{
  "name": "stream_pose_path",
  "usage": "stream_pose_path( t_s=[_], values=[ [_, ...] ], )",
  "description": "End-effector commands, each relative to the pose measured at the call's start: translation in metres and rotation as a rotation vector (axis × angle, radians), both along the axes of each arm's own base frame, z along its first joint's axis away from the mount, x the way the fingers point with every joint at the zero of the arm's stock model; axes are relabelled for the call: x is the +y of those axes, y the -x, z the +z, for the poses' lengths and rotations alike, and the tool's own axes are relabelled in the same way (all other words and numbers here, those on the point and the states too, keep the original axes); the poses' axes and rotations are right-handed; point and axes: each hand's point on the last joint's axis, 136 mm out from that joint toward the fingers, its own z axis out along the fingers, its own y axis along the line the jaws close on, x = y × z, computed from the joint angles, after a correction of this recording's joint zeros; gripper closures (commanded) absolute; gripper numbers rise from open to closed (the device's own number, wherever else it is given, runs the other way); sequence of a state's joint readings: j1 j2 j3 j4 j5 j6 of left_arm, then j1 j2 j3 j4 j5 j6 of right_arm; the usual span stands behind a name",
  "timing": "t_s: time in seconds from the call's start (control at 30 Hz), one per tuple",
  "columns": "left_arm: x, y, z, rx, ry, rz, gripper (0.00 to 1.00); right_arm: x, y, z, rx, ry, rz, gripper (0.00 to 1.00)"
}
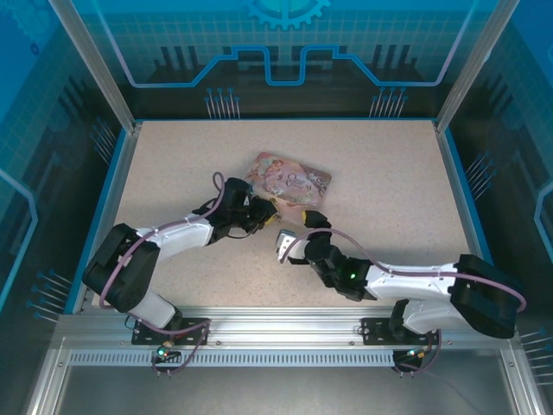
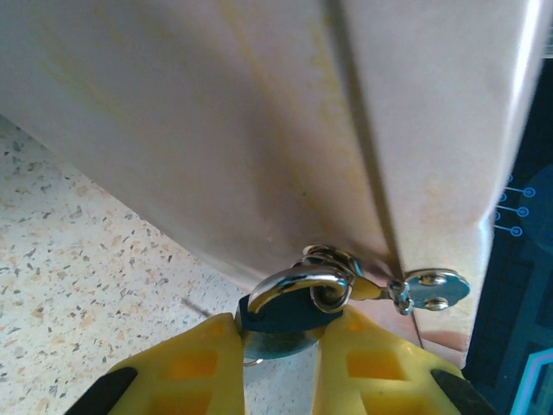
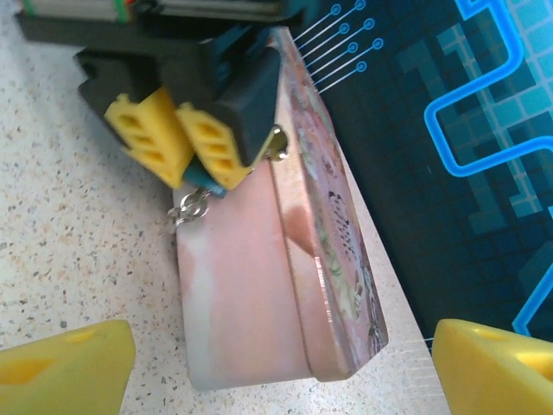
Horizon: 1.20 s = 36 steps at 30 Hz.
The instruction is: Unlock a padlock with a key
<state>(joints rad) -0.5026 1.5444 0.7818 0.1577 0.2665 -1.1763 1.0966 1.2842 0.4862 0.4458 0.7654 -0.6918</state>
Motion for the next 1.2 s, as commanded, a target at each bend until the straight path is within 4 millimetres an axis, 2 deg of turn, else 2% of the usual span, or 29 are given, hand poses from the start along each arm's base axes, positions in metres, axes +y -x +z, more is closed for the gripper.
stream_pose_path(
  t_s=[0.0, 0.2, 0.4, 0.63, 0.9, 1.17],
  values=[
    [-0.009, -0.005, 0.038, -0.056, 0.064, -0.057, 1.00, 0.010, -0.007, 0.015, -0.079, 0.019, -0.009, 0.10],
    [-0.008, -0.009, 0.044, -0.052, 0.074, -0.068, 1.00, 0.029, -0.016, 0.003, -0.092, 0.101, 0.029, 0.10],
    [-0.011, -0.014, 0.043, -0.042, 0.095, -0.065, 1.00, 0.037, -0.024, -0.004, -0.080, 0.114, 0.039, 0.10],
    [-0.013, -0.015, 0.043, -0.028, 0.101, -0.069, 1.00, 0.037, -0.030, -0.006, -0.107, 0.106, 0.040, 0.11],
    [-0.016, -0.019, 0.053, -0.023, 0.116, -0.068, 1.00, 0.040, -0.032, -0.011, -0.113, 0.084, 0.057, 0.12],
    [-0.024, -0.023, 0.056, 0.008, 0.137, -0.089, 1.00, 0.041, -0.042, -0.001, -0.131, 0.055, 0.069, 0.12]
  ],
)
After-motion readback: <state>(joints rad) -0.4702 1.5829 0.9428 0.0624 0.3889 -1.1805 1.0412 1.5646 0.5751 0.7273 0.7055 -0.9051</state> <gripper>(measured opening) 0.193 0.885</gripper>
